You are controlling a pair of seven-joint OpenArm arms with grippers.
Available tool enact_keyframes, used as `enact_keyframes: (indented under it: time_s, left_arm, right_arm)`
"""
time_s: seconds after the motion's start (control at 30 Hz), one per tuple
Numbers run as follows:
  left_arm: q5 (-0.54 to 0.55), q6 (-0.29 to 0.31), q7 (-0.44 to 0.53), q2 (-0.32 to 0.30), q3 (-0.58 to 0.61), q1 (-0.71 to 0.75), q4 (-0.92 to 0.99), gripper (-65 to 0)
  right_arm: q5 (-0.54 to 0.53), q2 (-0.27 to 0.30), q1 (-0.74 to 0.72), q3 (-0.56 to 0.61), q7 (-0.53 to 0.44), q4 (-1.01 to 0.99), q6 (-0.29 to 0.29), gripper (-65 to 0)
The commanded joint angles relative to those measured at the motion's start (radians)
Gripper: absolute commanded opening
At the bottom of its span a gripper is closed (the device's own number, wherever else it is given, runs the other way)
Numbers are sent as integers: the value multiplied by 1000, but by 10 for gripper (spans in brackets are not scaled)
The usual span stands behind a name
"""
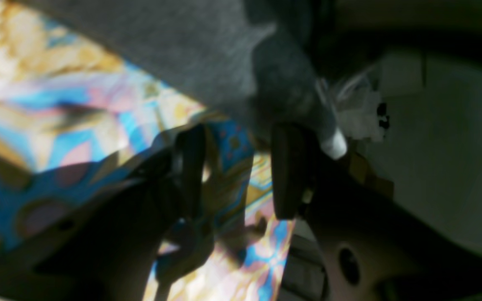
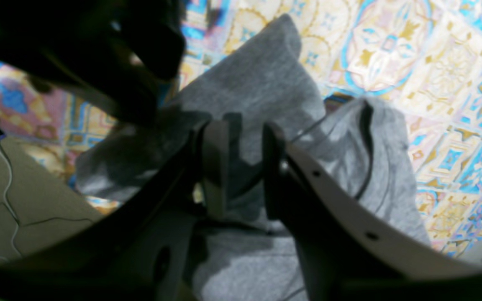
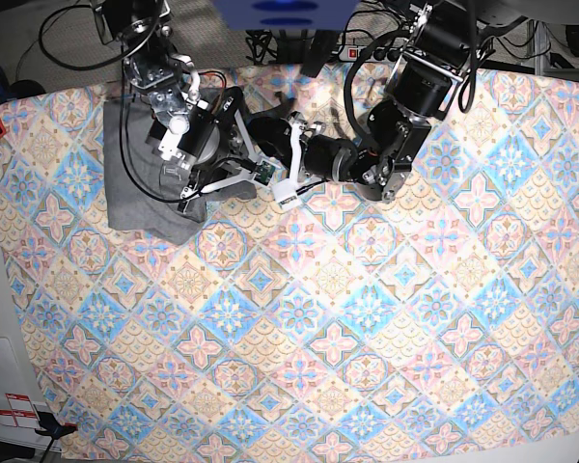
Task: Fold the T-shirt properly
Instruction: 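Move both grippers onto the folded bundle and grasp its edges, then lift and fold the bundle's edge over with both grippers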
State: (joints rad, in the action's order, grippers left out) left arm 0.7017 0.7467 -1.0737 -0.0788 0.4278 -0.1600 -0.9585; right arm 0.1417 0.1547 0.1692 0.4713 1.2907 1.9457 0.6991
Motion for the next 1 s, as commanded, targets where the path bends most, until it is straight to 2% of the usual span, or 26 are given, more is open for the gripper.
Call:
enact_keyframes:
  time_s: [0.0,0.13,0.2,0.27,0.37,0.5,0.6,0.7,0.97]
  left_arm:
    - [-115,-49,-58,-28,-4,6,5,-383]
    - [-115,-49,-58,-55,-4,24,5,-383]
    - [-115,-49,-56,-66,-25,35,5,-383]
    - [-115,-49,-56,-69,-56,38,5,-383]
    - [-115,-49,-58,-69,-71,40,5,-383]
    - [-115,-49,-58,-69,-66,40,5,-383]
    - [-115,-49,-58,-63,-65,40,5,-383]
    - [-115,-49,-58,-63,-65,40,5,-383]
    - [-115,-49,-63,-62,-65,38,3,-383]
  right_arm:
    - [-3,0,-9,-3,-7,14,-1,-502]
    - [-3,-8,-10,-61,-10,14,-1,-506]
    - [-3,-47,-10,-165,-12,14,-1,-507]
    - [-3,-77,-29,-319,-10,13,-1,-507]
    - [-3,-80,-55,-489,-6,13,-1,-508]
    - [-1,-59,-53,-627,-6,13,-1,-508]
    - [-1,-20,-43,-672,-6,13,-1,-508]
    - [-1,-14,5,-701,-6,13,-1,-508]
    - [-1,-16,33,-629,-16,-110,-1,-508]
